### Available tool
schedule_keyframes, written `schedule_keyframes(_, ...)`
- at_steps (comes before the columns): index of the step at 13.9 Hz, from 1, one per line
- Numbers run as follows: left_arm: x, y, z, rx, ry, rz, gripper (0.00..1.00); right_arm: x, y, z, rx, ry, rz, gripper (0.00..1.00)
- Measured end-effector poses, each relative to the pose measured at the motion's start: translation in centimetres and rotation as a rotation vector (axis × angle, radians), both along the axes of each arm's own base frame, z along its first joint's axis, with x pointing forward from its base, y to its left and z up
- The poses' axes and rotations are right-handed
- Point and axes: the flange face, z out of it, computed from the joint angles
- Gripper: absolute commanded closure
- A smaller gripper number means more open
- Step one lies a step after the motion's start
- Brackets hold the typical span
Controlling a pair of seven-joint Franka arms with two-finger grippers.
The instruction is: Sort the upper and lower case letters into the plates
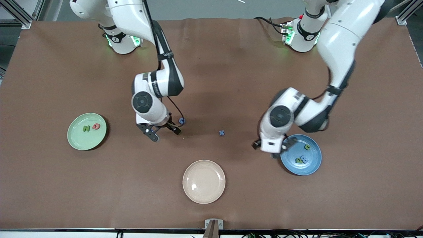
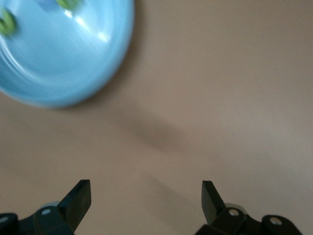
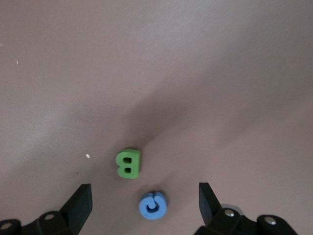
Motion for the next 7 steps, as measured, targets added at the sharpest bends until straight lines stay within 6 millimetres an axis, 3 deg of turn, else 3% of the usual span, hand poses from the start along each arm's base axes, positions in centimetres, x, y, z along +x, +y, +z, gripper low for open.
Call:
schedule_keyframes(2, -3.4, -6.2, -0.8, -0.006, -0.001, -0.054, 0.06, 0.5, 0.9, -1.6, -0.015, -0.006, 0.0, 0.07)
schedule_keyframes(4, -5.3, -10.2, -2.3, -0.023, -0.001, -0.091, 0.07, 0.9, 1.2, -3.0, -0.009, -0.015, 0.0, 0.14)
schedule_keyframes(7, -5.2, -11.8, -4.5, -0.08, -0.016, -0.139, 0.21, 1.0, 1.1, -4.1, -0.006, -0.012, -0.003, 0.27)
